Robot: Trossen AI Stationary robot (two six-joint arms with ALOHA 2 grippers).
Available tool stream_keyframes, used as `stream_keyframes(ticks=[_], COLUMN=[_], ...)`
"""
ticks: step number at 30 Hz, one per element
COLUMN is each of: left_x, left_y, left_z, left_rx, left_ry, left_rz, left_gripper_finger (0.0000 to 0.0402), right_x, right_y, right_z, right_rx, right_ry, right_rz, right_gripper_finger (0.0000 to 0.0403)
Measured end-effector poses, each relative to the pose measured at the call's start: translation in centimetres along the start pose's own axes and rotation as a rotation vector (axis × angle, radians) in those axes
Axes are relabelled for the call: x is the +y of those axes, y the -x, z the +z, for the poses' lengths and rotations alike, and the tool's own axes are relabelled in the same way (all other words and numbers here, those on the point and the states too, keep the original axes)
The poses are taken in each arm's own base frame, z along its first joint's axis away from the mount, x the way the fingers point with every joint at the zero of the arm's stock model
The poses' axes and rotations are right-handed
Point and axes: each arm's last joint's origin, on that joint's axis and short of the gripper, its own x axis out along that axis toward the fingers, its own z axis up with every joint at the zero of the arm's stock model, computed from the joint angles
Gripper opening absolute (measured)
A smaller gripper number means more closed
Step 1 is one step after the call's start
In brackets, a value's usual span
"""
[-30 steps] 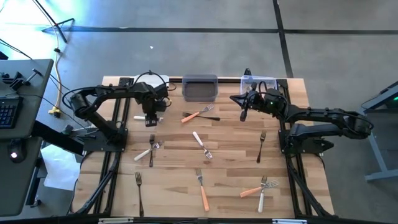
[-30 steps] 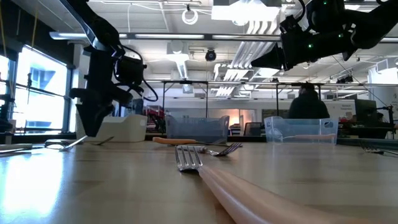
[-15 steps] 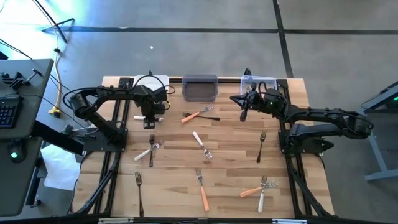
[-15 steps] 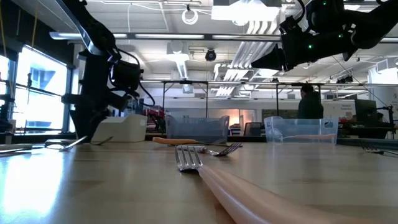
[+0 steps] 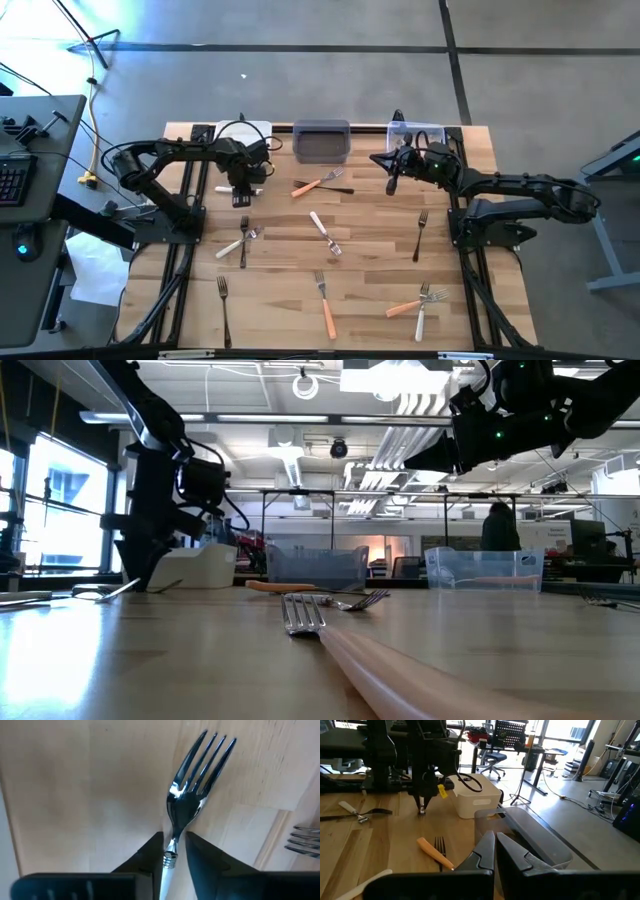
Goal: Sort silverware by color (type)
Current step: Put the white fork into the white bin
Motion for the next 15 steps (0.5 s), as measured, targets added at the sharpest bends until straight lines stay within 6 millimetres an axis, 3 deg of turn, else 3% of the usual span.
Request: stream_keyframes(ticks=[10, 15], left_x=[0.0, 0.3], left_y=[0.1, 1.2], left_z=[-0.1, 0.6], left_rx=[0.006, -0.012], left_ry=[0.080, 0.092], left_rz=[-0.004, 0.002], left_gripper_finger=[0.0007, 0.0007], right_x=[0.0, 0.0], right_y=[0.0, 0.0], right_z=[0.0, -0.1], right_rx=[0.001, 0.009], right_ry=[0.002, 0.007], right_rz=[0.000, 0.001], right_gripper_finger=[0.0000, 0.0000])
